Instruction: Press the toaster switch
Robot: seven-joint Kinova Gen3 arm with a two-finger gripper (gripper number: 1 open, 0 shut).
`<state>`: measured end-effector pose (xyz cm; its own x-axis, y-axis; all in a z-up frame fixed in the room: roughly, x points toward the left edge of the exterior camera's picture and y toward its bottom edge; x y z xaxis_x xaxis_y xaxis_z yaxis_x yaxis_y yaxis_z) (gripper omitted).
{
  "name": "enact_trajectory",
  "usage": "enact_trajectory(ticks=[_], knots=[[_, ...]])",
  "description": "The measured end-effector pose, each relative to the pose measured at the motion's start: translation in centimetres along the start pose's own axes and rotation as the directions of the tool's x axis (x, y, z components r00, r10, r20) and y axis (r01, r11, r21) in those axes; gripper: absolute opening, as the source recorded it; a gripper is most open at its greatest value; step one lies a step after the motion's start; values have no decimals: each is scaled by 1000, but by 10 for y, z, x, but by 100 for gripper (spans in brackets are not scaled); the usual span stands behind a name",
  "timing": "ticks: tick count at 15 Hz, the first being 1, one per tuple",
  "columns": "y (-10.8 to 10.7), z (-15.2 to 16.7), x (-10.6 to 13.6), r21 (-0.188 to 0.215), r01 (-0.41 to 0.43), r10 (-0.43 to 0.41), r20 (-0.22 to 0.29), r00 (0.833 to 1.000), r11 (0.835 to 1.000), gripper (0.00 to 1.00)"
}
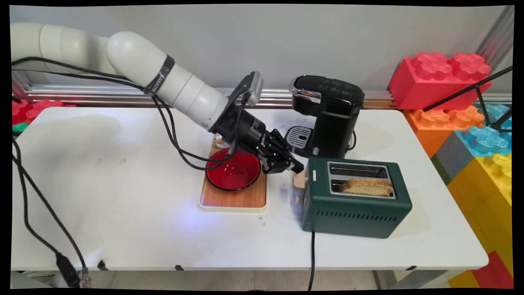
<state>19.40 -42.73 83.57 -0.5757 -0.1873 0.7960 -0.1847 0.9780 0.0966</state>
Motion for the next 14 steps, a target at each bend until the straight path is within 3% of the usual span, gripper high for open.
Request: enact_trajectory(ticks=[14], knots=[[-4,20,-22,3,-6,6,-19,1000,1000,0]])
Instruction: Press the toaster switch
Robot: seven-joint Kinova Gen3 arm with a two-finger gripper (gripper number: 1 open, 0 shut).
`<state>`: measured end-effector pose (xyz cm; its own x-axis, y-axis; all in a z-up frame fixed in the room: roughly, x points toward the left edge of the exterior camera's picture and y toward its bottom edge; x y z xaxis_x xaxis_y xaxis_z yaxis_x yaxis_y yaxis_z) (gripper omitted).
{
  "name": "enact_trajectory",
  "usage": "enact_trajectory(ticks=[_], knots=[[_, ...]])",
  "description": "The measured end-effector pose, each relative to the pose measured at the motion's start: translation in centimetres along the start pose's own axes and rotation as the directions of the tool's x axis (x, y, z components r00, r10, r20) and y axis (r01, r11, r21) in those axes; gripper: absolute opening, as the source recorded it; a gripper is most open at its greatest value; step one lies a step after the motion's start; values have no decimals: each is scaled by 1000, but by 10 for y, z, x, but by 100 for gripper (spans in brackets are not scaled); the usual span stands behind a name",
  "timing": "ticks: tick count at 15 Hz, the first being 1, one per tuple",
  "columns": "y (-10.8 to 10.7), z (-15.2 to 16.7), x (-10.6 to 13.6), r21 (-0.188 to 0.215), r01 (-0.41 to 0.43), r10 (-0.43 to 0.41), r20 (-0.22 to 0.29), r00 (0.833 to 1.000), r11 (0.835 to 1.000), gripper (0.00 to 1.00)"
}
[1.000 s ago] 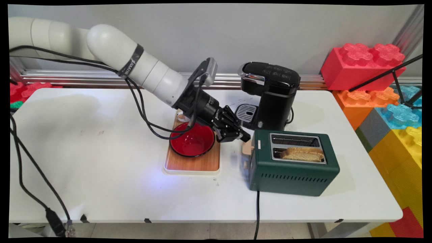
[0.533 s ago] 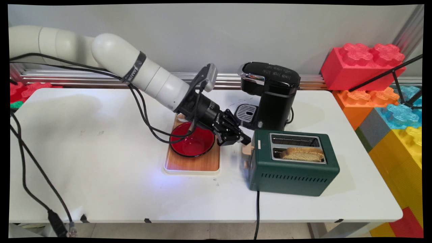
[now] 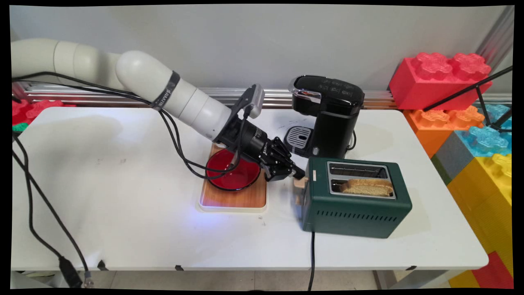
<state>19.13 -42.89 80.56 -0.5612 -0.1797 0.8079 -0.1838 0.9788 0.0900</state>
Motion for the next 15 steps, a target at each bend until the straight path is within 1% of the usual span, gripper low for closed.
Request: enact_trajectory(ticks=[6,15], knots=[[0,8,-11,-2,1,-1,3,1000,1000,0],[-1,18,-30,9,14,-14,9,1000,1000,0]])
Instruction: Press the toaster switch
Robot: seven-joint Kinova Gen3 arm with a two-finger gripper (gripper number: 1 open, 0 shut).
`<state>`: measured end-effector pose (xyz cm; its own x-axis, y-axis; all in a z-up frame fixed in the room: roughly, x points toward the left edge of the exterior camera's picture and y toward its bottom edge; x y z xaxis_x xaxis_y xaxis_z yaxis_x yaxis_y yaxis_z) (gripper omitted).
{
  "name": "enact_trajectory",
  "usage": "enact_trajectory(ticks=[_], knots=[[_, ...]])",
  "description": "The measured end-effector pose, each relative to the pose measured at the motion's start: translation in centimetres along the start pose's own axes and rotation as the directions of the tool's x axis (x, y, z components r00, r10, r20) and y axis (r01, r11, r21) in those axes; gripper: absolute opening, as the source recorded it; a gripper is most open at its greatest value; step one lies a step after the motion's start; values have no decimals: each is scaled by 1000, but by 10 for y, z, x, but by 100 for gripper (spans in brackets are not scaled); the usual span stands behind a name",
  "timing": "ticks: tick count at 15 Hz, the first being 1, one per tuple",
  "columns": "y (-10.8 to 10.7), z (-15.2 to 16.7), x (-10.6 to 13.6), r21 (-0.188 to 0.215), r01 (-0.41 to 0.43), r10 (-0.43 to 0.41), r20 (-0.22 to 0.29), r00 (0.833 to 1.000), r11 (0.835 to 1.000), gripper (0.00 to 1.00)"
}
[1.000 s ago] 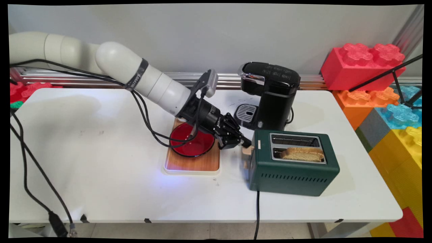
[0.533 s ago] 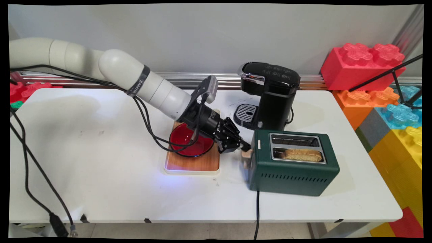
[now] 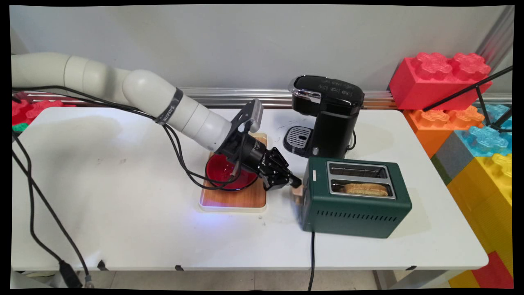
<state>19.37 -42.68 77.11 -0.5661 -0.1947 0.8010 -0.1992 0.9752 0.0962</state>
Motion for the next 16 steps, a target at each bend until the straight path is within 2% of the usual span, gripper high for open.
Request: enact_trajectory(ticks=[16], knots=[[-1,13,-17,9,9,-9,10,1000,1000,0]])
